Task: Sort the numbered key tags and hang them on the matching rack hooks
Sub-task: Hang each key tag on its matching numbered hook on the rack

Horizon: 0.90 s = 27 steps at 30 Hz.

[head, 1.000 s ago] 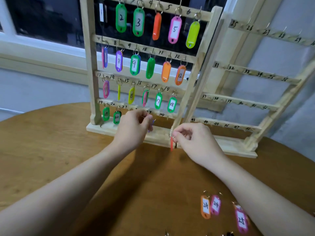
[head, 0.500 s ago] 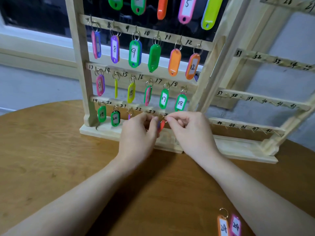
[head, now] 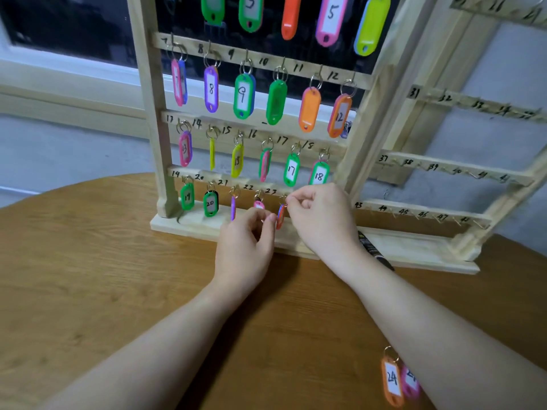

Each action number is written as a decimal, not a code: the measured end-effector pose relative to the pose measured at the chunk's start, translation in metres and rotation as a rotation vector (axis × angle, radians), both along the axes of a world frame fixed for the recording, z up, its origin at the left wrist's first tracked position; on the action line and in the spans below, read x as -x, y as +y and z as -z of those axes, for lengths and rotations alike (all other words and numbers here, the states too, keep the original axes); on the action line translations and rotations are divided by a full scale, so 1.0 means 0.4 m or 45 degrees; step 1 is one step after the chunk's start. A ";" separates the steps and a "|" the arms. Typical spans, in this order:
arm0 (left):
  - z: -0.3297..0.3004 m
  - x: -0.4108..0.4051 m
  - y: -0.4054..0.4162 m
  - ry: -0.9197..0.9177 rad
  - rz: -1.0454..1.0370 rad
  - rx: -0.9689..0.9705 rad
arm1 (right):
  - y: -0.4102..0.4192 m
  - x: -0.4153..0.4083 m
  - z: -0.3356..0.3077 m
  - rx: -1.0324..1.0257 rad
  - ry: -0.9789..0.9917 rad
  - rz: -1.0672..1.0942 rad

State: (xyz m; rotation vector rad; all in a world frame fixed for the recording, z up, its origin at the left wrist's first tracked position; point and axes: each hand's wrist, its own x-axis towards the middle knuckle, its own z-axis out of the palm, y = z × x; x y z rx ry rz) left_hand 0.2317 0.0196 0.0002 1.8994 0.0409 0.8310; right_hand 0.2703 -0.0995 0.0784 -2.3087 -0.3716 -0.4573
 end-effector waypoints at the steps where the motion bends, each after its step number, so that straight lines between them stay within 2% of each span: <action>1: 0.000 0.001 0.000 -0.005 0.000 -0.015 | 0.000 0.002 0.000 0.045 -0.001 0.015; 4: -0.001 0.004 -0.004 -0.020 -0.024 -0.051 | -0.008 0.011 -0.001 0.114 0.031 0.000; 8: 0.001 0.003 0.002 -0.021 -0.013 -0.052 | -0.050 0.049 -0.002 0.077 0.239 -0.092; 11: -0.003 0.007 -0.001 -0.042 0.057 -0.042 | -0.135 0.109 -0.006 0.060 0.282 -0.029; 14: -0.013 0.020 -0.006 -0.095 0.131 -0.213 | -0.221 0.164 -0.006 0.086 0.421 0.067; 16: -0.016 0.031 -0.014 -0.062 0.256 -0.348 | -0.269 0.193 -0.009 0.128 0.531 0.104; 19: -0.026 0.043 -0.025 0.014 0.509 -0.501 | -0.319 0.239 -0.019 0.164 0.519 0.222; 24: -0.038 0.061 -0.095 0.187 0.856 -0.557 | -0.384 0.315 0.005 0.406 0.697 0.332; 27: -0.036 0.087 -0.162 0.286 1.174 -0.619 | -0.418 0.349 0.027 0.486 0.667 0.424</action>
